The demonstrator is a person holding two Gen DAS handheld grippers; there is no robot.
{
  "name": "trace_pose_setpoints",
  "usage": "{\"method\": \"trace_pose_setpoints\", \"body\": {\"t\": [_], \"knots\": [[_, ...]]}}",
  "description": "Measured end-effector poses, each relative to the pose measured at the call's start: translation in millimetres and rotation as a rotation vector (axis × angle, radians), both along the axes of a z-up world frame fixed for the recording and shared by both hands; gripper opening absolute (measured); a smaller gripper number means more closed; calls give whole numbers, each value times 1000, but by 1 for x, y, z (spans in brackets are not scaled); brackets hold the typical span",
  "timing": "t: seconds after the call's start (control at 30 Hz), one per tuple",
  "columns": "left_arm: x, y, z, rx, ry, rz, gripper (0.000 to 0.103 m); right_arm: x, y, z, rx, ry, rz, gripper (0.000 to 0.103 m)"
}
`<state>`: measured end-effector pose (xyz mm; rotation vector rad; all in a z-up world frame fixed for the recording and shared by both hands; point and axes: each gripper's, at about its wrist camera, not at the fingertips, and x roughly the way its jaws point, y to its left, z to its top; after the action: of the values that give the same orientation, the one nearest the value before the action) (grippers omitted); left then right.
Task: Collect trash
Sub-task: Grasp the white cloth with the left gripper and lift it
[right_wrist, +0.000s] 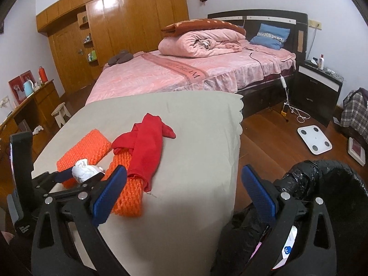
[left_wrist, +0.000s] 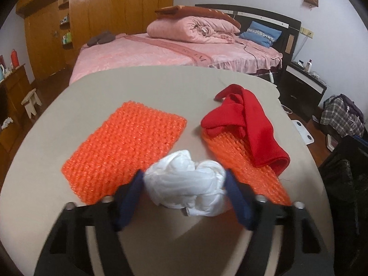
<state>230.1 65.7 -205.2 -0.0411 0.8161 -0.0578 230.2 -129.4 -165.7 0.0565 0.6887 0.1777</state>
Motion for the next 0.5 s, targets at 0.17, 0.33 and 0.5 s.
{"method": "trace_pose_setpoints", "body": {"t": [0.17,0.33,0.5], "knots": [[-4,1,5,-22,-24,-7,43,1,1,0,1,1,-1,97],[-10,5,17,-47,-65,1,40,3,2,2,1,-6,-2,97],[-14,14,36,-49,-107,17,40,9,7,6,4,-18,-2,97]]}}
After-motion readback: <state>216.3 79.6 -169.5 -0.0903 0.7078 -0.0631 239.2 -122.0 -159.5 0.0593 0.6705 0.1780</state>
